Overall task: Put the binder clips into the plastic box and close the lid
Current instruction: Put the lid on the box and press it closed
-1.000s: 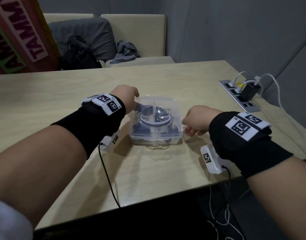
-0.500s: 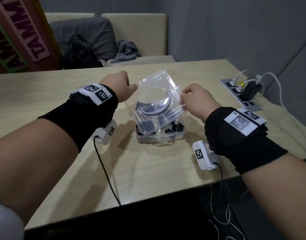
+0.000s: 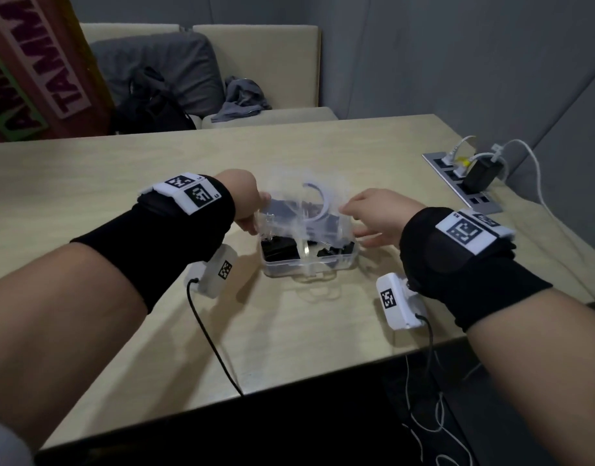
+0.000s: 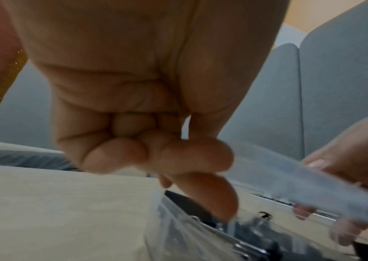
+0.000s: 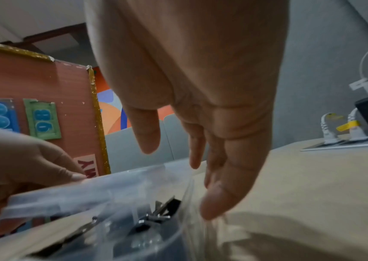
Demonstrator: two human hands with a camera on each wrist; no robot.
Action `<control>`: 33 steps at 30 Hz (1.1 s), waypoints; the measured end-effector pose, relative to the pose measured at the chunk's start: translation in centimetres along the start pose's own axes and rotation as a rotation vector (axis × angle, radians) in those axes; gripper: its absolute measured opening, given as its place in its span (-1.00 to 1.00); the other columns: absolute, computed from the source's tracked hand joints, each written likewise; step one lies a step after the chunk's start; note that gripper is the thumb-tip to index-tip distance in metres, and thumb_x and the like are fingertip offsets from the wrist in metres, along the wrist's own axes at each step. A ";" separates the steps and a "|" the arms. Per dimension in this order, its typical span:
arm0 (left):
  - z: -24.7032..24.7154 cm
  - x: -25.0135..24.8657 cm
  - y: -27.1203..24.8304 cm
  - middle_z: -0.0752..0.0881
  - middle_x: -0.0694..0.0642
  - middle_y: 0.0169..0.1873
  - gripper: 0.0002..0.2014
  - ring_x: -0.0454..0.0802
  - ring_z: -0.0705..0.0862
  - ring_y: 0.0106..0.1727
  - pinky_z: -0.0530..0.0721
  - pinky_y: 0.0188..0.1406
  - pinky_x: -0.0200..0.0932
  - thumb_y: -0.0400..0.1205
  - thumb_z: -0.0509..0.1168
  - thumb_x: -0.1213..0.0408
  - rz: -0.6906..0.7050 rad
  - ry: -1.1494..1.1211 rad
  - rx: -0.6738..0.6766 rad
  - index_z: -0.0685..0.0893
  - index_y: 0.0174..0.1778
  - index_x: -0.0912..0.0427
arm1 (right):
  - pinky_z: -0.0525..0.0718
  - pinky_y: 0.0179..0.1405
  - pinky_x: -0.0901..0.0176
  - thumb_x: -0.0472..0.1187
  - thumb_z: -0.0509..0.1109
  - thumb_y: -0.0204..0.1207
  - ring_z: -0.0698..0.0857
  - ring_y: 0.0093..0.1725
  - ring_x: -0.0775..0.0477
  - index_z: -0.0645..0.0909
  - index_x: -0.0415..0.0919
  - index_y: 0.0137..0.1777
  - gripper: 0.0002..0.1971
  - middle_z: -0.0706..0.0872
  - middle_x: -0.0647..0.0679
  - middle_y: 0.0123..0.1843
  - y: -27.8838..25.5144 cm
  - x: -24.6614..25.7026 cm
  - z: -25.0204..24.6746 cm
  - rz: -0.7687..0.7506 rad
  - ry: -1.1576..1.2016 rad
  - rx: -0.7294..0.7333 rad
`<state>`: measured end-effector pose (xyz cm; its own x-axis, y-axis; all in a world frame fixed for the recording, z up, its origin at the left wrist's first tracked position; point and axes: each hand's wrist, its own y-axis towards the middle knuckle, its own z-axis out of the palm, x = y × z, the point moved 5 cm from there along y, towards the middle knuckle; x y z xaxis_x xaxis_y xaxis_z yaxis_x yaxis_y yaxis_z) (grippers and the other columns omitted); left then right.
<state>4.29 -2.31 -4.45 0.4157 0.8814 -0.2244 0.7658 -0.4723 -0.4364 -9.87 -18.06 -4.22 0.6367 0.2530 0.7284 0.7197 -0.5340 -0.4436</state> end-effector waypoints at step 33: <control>0.1 -2.7 -1.0 0.52 0.16 0.50 -0.26 0.14 0.51 0.48 0.52 0.35 -0.06 0.56 0.44 0.13 0.212 0.498 -0.062 0.30 0.65 0.09 | 0.62 -0.19 0.02 -0.40 0.23 0.55 0.63 0.01 -0.23 0.37 -0.17 0.50 -0.50 0.53 -0.21 0.28 -0.8 0.9 1.6 -0.182 -0.758 -0.131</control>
<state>2.36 -4.24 -3.45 0.7348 0.6628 0.1443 0.6612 -0.6523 -0.3705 -9.46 -16.13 -4.07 0.5611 0.8010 0.2087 0.8222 -0.5101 -0.2526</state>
